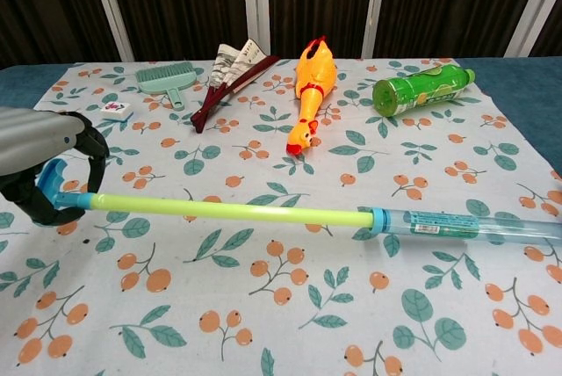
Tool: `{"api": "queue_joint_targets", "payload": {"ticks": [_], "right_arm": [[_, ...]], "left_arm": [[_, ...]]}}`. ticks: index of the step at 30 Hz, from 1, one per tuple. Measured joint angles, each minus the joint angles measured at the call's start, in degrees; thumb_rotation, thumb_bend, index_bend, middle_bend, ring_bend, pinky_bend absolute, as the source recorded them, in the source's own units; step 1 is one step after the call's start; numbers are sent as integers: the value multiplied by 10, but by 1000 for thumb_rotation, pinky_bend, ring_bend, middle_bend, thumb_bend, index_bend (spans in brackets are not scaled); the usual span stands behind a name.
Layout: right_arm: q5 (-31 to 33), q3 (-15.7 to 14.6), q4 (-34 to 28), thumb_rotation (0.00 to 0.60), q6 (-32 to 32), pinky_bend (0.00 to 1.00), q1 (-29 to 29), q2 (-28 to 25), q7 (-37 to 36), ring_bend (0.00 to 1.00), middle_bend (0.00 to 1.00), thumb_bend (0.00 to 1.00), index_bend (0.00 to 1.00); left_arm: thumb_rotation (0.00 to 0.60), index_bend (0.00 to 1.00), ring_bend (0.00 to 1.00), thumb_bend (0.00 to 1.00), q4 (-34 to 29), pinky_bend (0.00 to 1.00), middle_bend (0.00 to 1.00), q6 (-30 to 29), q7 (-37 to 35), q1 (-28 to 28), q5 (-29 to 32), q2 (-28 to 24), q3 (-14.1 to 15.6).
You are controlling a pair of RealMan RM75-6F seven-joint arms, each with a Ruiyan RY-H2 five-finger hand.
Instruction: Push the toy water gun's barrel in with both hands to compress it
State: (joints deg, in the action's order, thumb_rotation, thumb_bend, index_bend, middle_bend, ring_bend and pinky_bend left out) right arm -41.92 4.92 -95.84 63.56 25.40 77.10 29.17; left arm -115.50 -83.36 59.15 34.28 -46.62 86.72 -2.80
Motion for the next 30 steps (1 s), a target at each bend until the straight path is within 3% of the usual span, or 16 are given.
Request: {"api": "queue_joint_targets", "payload": {"ticks": [14, 30], "right_arm": [[-44, 10, -35, 600, 18, 0, 2, -17, -16, 0, 32, 388, 655], [-62, 19, -79, 600, 41, 0, 13, -19, 0, 0, 35, 389, 655]], "left_arm": [[600, 627, 0, 474, -7, 26, 180, 5, -13, 0, -22, 0, 6], [600, 634, 0, 474, -19, 26, 184, -8, -10, 8, -28, 3, -17]]}}
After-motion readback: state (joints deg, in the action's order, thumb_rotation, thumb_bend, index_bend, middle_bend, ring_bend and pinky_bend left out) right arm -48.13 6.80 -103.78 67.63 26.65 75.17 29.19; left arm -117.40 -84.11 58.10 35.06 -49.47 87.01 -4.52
